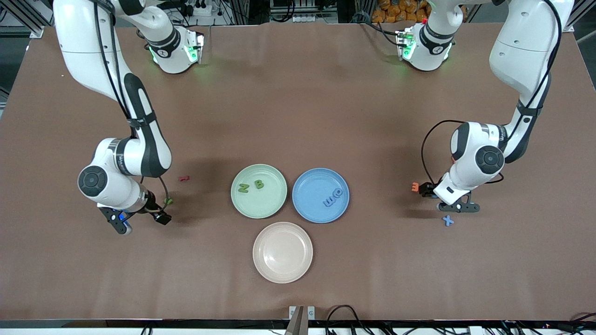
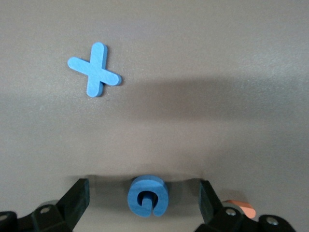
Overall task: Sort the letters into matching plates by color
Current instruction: 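Grasp the blue G with the left gripper while the right gripper grasps n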
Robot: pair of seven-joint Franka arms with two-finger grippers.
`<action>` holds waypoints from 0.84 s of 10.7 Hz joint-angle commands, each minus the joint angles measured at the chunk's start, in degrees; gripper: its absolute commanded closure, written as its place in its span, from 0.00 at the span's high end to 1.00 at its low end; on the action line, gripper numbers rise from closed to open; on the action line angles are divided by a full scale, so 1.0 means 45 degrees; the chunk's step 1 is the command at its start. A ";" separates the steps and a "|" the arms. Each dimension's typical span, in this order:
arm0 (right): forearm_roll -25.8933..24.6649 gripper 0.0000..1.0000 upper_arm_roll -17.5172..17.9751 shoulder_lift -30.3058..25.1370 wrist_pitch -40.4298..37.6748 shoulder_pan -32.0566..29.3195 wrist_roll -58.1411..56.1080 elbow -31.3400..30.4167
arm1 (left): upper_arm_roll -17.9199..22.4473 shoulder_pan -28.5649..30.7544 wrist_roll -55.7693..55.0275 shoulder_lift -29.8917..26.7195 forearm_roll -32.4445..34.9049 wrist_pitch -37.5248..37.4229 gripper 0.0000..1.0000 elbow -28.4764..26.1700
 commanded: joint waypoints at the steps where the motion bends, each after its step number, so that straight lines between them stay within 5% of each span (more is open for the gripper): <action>1: 0.0183 1.00 0.0101 -0.0721 0.0680 -0.0047 0.0008 -0.1232 | -0.0085 0.0215 -0.0194 -0.0056 0.0122 -0.0004 0.00 -0.0055; 9: 0.0163 1.00 0.0218 -0.0723 0.2225 0.0050 -0.0169 -0.2427 | -0.0124 0.0176 -0.0584 -0.0232 0.0083 -0.0314 0.00 0.0100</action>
